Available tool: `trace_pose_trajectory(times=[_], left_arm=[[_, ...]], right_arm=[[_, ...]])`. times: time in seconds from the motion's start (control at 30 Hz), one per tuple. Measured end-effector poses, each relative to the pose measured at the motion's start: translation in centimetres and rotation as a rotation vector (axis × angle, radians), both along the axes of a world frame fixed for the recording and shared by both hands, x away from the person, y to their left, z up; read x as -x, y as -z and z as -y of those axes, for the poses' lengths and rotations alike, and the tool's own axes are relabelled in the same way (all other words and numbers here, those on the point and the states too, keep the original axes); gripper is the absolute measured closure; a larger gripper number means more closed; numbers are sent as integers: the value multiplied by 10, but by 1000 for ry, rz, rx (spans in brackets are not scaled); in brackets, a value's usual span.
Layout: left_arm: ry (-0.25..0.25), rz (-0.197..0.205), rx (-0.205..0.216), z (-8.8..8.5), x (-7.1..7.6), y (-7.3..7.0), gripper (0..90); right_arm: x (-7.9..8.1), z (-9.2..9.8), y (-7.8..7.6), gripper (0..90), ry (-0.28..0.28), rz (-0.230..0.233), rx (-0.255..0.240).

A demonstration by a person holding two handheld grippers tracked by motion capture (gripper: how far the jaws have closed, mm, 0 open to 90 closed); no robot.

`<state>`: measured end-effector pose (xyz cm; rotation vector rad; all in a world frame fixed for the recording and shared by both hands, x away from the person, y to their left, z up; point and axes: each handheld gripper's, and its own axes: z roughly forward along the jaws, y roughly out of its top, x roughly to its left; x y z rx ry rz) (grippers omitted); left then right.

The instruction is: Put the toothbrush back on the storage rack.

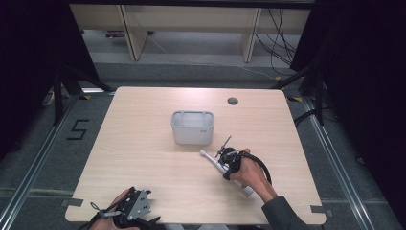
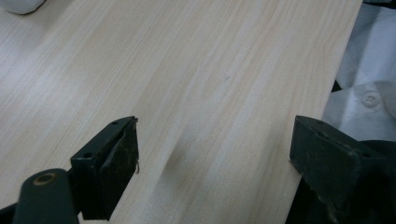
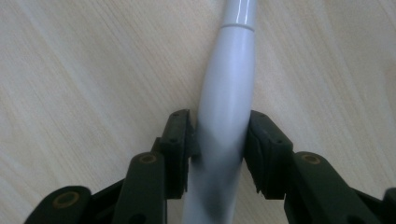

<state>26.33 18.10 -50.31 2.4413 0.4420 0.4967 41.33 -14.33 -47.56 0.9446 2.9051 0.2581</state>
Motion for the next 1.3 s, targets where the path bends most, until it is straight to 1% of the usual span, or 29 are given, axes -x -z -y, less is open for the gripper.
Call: trace_pose_trajectory(times=[0.03,0.07,0.1,0.13,0.17,0.2,0.23,0.27,0.3,0.33,0.37,0.4,0.43,0.53,0.57,0.7,0.77,0.83,0.87,0.9,0.93,0.97,1.03,1.1,1.17,1.2,1.23,1.27,1.3], left_arm=[[-10,15,-8,0,1,0,154],[-8,9,-6,0,1,1,153],[-2,1,-5,0,0,1,153],[-3,0,0,0,0,1,153],[-3,0,0,0,0,1,153],[0,-1,0,0,0,0,154],[0,-2,0,0,0,1,154],[-2,-1,-1,0,0,1,154],[-3,0,-2,0,0,1,154],[-1,0,-1,0,0,0,154],[-10,13,-8,0,1,0,154],[-9,13,-8,0,1,1,154],[-1,-1,-2,0,0,1,154],[-1,6,-4,0,0,1,154],[-1,5,-5,0,0,0,154],[0,0,-2,0,0,0,154],[-1,5,-5,0,0,1,154],[0,-2,0,0,0,1,154],[-2,1,-1,0,0,0,154],[1,1,-2,0,0,0,154],[2,-1,1,0,0,0,154],[-1,-1,1,0,0,1,154],[-5,2,0,0,0,1,153],[-1,0,1,0,0,0,154],[-2,0,-2,0,0,1,154],[-5,2,-3,0,0,1,154],[-5,2,0,1,0,1,154],[-3,1,2,0,0,0,154],[-4,2,0,0,0,0,154]], right_arm=[[-1,0,0,639,-12,1,-1],[-3,0,0,642,-30,-11,9],[-2,-1,0,648,-13,-10,5],[-3,-1,0,654,-19,-11,8],[-2,-3,-1,658,1,-28,21],[-3,-3,0,658,-29,-24,24],[-3,-5,-1,659,-24,-27,38],[-4,-6,-1,660,-34,-26,44],[-4,-7,-1,661,-24,-37,52],[-5,-8,-1,661,-36,-35,61],[-5,-9,-1,661,-27,-46,61],[-6,-9,0,661,-41,-38,64],[-6,-11,-1,662,-42,-42,70],[-6,-12,-1,663,-47,-40,87],[-6,-13,-1,663,-46,-34,87],[-5,-13,-1,664,-52,-38,88],[-4,-12,-1,664,-56,-33,85],[-3,-11,-2,665,-38,-30,80],[-3,-9,-2,665,-47,-18,77],[-2,-8,-2,665,-42,-18,78],[-2,-6,-3,665,-55,-10,70],[-1,-5,-4,665,-53,-13,63],[2,-3,-6,665,-42,4,50],[3,0,-9,666,-63,20,41],[6,2,-10,666,-45,41,19],[7,4,-11,666,-49,45,7],[9,4,-12,666,-29,43,-3],[9,6,-12,666,-50,55,-16],[10,7,-14,666,-39,60,-27]])
